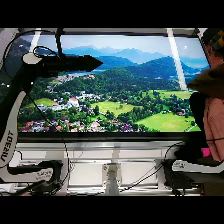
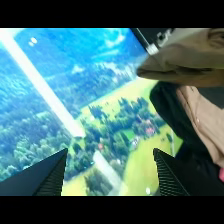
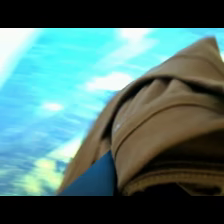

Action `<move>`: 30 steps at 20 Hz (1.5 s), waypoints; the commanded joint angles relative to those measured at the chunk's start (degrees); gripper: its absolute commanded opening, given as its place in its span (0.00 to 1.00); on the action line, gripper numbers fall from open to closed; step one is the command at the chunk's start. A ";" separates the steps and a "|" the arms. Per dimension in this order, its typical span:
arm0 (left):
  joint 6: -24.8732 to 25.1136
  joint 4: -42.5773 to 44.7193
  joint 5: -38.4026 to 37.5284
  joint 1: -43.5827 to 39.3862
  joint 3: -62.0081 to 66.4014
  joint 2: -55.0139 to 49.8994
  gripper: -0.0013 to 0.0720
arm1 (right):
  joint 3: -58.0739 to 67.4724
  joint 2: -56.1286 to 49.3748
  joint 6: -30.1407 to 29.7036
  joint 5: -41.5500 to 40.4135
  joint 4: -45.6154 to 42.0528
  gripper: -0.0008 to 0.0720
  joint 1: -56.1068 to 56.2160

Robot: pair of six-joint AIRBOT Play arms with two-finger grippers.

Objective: Fold the clothes and pants, and hang the long-sleeved shirts on hangers.

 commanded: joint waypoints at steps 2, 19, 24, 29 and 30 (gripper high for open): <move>1.73 -0.09 -3.19 0.79 0.00 0.52 0.84 | 0.11 2.34 -9.18 18.64 -11.47 0.03 -10.19; 1.64 -0.11 -4.07 0.85 -0.02 0.46 0.84 | -6.32 4.42 -6.86 24.09 3.58 0.95 -33.18; 1.64 -0.13 -4.07 0.85 -0.02 0.46 0.84 | -6.29 4.61 -6.91 20.61 13.79 0.83 -33.18; 1.64 -0.13 -4.09 0.85 -0.02 0.46 0.84 | -4.24 5.40 -14.32 11.10 38.32 0.08 -30.23; 1.64 -0.13 -4.09 0.85 -0.02 0.46 0.84 | -2.99 5.40 -15.08 10.64 40.06 0.03 -28.26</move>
